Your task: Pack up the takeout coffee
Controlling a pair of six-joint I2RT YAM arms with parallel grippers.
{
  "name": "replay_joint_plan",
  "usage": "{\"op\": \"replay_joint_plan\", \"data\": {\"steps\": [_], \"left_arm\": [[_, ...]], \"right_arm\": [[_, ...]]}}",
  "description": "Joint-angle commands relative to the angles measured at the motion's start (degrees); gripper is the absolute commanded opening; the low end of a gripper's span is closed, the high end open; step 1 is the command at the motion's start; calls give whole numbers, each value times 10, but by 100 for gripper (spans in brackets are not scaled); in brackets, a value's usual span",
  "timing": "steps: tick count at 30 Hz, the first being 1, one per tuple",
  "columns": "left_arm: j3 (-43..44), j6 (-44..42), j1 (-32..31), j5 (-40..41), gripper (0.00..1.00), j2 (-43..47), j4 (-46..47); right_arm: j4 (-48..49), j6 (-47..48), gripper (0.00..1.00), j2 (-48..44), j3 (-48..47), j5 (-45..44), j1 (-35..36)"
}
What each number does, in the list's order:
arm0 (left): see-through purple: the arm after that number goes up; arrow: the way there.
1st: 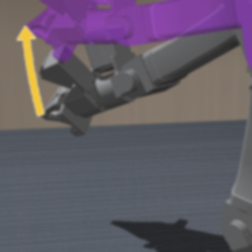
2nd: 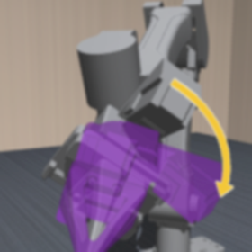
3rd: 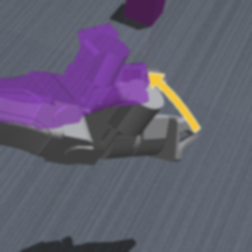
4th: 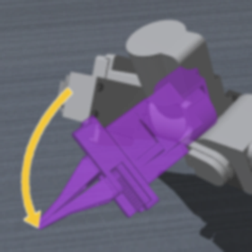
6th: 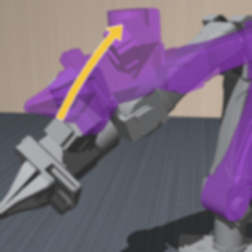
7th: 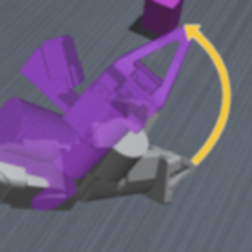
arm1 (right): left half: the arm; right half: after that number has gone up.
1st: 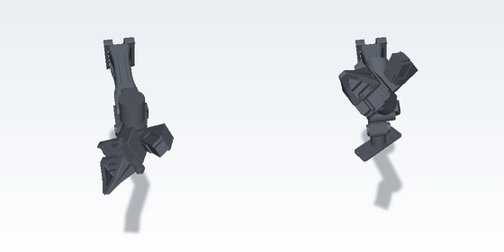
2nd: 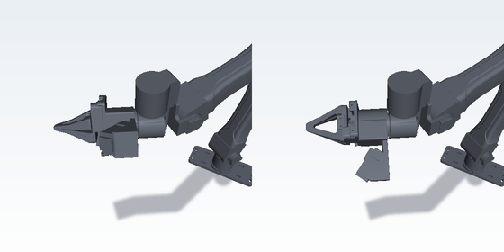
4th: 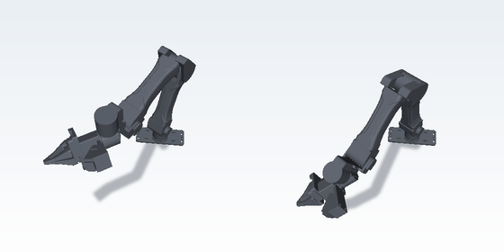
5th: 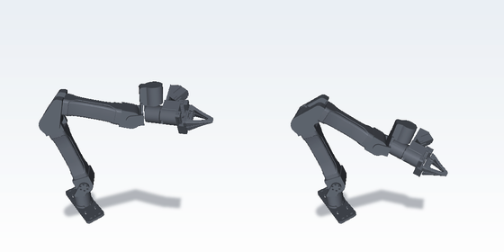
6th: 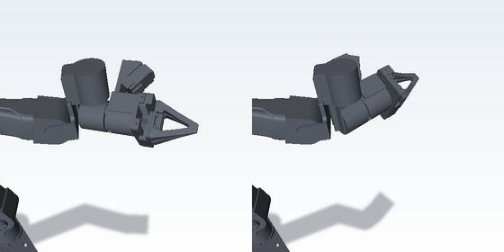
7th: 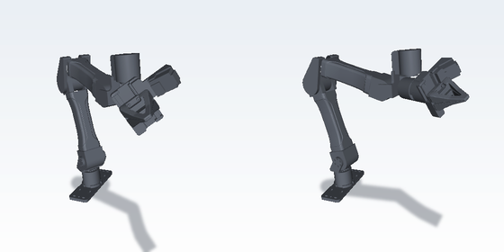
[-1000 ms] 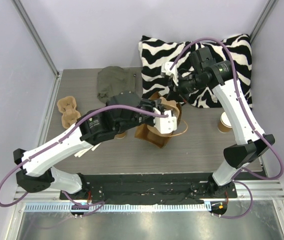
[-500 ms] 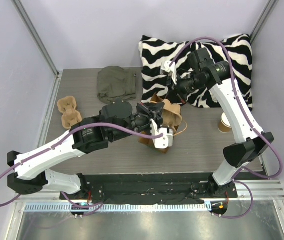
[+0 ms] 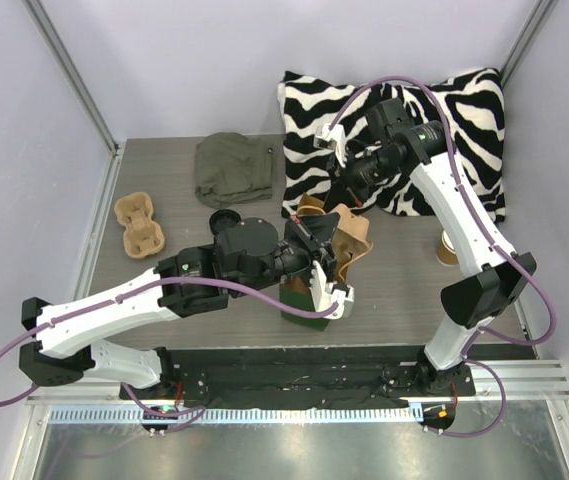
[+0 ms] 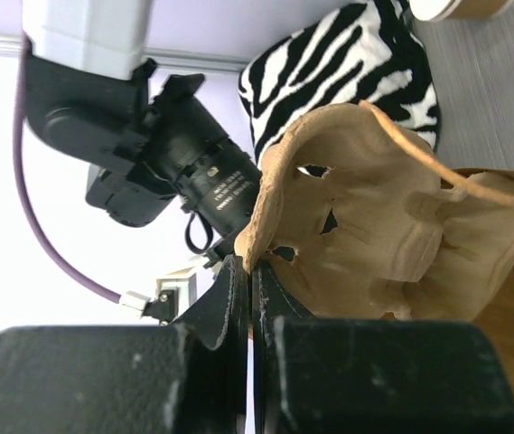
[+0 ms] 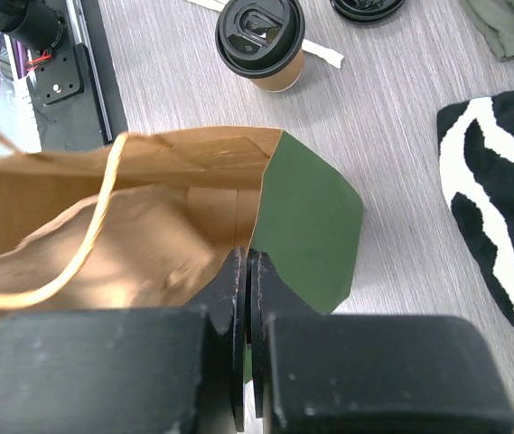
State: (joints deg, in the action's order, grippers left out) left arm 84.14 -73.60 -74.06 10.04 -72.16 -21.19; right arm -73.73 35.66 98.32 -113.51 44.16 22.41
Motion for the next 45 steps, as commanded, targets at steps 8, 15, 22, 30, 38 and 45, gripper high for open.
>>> {"op": "replay_joint_plan", "data": {"steps": [8,15,22,30,38,45], "left_arm": [[-5,-29,-1,24,0,18,-39],[38,-86,-2,-5,0,-8,-80],[121,-113,-2,18,0,-61,-128],[126,-55,1,41,0,-65,-171],[60,93,42,20,0,-26,-133],[19,194,46,38,0,-10,-91]], "right_arm": [[-17,10,1,-5,-23,-14,17],[4,-26,1,18,-26,-86,25],[10,-46,1,27,-20,-116,30],[10,-11,1,-3,-3,-77,32],[61,39,1,-70,56,-13,32],[87,72,1,-96,71,2,32]]}}
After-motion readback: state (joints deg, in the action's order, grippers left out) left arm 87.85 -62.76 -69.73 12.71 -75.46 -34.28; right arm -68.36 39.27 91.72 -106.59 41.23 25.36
